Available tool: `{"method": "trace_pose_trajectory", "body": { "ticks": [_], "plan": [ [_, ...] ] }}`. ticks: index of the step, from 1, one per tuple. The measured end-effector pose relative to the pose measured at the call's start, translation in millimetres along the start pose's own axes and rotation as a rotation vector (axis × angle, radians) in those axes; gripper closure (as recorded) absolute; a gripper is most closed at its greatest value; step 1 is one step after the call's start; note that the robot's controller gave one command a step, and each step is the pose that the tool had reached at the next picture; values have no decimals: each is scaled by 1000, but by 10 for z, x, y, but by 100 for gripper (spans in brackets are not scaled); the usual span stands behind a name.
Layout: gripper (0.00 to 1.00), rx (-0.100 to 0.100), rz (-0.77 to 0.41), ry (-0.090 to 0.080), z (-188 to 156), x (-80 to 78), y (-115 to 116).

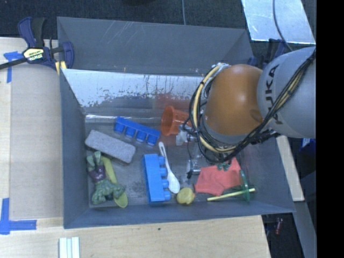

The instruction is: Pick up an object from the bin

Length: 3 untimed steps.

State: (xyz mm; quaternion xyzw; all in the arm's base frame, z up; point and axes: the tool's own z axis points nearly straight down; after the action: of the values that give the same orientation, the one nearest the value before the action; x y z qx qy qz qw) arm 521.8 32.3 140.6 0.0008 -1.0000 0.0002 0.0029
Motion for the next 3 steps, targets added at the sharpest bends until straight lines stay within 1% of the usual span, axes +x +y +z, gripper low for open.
{"method": "trace_pose_trajectory", "body": {
  "ticks": [1, 2, 3],
  "plan": [
    [0, 0, 2, -9, -45, -20, -3],
    [0, 0, -4, -9, 358, -191, -677],
    [0, -2, -37, 6, 506, -752, -919]
  ]
}}
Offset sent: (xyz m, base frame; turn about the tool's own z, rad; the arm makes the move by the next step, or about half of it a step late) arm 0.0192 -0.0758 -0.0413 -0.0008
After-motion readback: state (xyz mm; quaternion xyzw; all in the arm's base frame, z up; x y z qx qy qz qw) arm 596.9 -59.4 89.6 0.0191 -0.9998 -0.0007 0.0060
